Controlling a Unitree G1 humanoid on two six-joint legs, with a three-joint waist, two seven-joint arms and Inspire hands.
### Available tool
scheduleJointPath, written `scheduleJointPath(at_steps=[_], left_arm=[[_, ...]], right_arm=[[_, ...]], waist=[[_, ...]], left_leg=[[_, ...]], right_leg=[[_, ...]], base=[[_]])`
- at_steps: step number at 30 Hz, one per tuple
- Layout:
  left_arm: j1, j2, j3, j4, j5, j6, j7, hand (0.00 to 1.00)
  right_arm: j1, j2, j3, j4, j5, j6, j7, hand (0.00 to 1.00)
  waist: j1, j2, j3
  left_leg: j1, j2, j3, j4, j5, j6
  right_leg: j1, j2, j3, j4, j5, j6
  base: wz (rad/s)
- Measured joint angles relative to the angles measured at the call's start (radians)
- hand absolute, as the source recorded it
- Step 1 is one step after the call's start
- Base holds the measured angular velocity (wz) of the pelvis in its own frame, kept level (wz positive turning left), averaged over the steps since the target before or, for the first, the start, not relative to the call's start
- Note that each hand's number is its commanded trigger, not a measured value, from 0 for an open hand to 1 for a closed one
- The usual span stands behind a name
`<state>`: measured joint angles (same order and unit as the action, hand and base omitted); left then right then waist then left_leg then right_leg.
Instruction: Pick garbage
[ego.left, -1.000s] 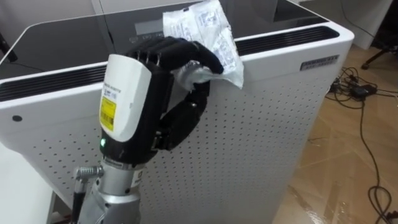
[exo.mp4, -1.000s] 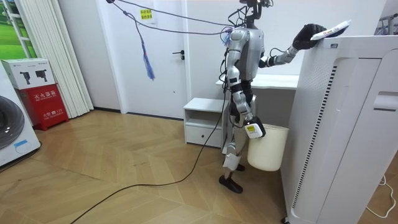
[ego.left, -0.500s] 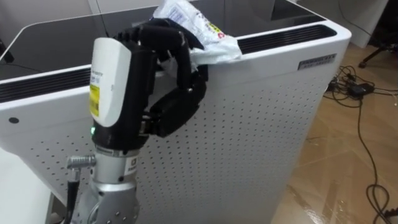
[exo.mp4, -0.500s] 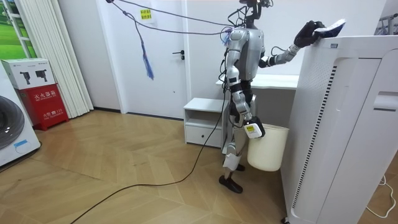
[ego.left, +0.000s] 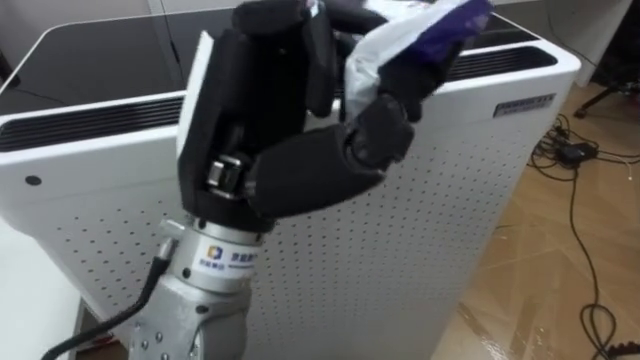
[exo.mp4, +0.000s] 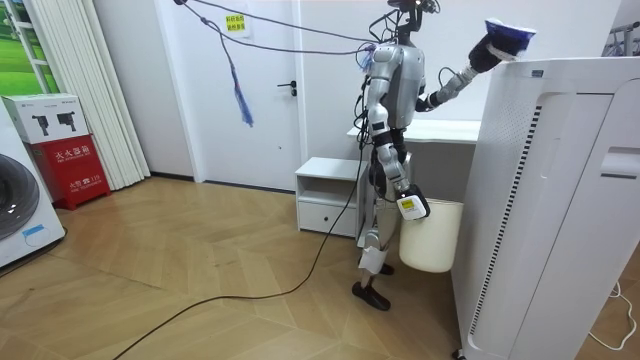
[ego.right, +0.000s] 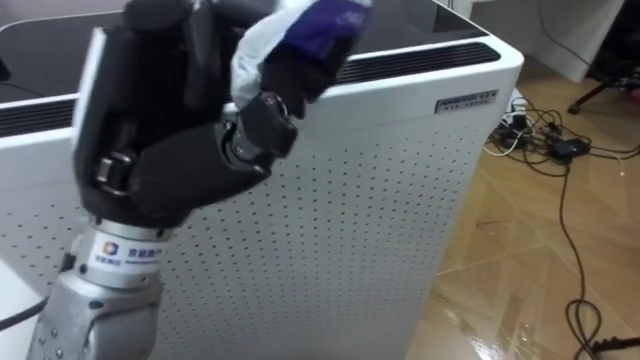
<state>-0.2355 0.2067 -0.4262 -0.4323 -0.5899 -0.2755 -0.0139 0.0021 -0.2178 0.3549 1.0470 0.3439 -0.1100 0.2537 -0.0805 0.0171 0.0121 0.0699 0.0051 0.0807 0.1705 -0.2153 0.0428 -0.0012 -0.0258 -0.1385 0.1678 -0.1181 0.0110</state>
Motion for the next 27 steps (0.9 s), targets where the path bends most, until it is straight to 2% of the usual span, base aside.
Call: scheduleJointPath(at_steps=[2, 5, 10, 17, 22, 27], left_arm=[[-0.001, 0.001, -0.009, -0.001, -0.098, 0.029, -0.066, 1.00], [-0.007, 0.000, -0.008, -0.001, -0.167, 0.056, -0.126, 1.00], [-0.007, 0.000, -0.007, -0.001, -0.167, 0.094, -0.207, 1.00], [-0.007, 0.007, 0.003, 0.002, -0.202, 0.164, -0.288, 1.00], [0.008, 0.009, 0.005, 0.072, -0.201, 0.169, -0.323, 1.00], [0.090, 0.014, 0.006, 0.183, -0.131, 0.164, -0.324, 1.00]], right_arm=[[0.000, 0.000, 0.000, 0.000, 0.000, 0.001, 0.000, 1.00], [0.000, -0.001, 0.000, 0.000, -0.005, 0.003, 0.000, 1.00], [-0.003, 0.000, -0.001, -0.001, -0.039, 0.004, 0.000, 1.00], [-0.025, 0.006, -0.004, -0.002, -0.052, 0.046, -0.001, 1.00], [-0.028, 0.007, -0.005, -0.002, -0.052, 0.050, 0.001, 1.00], [-0.042, 0.013, -0.008, 0.000, -0.085, 0.049, 0.000, 1.00]], waist=[[0.000, 0.007, -0.0044], [0.002, 0.008, -0.0052], [0.004, 0.008, -0.0051], [0.009, 0.009, -0.0042], [0.034, 0.010, -0.0027], [0.049, 0.012, 0.0017]], left_leg=[[-0.009, 0.000, 0.002, 0.001, 0.000, 0.000], [-0.011, 0.000, 0.007, 0.001, 0.000, 0.000], [-0.011, 0.001, 0.017, 0.001, 0.000, 0.000], [-0.049, 0.003, 0.017, 0.021, 0.000, 0.000], [-0.057, 0.003, 0.017, 0.033, 0.000, 0.000], [-0.090, 0.001, 0.016, 0.044, 0.000, 0.000]], right_leg=[[-0.010, -0.001, 0.000, 0.003, 0.000, 0.000], [-0.015, 0.000, 0.006, 0.004, 0.000, -0.001], [-0.019, 0.000, 0.012, 0.008, 0.000, -0.001], [-0.057, -0.004, 0.008, 0.033, 0.001, -0.002], [-0.062, -0.004, 0.006, 0.039, 0.002, -0.007], [-0.098, -0.008, 0.005, 0.057, -0.001, -0.009]], base=[[-0.02], [-0.06], [-0.04], [0.00], [0.00], [0.02]])
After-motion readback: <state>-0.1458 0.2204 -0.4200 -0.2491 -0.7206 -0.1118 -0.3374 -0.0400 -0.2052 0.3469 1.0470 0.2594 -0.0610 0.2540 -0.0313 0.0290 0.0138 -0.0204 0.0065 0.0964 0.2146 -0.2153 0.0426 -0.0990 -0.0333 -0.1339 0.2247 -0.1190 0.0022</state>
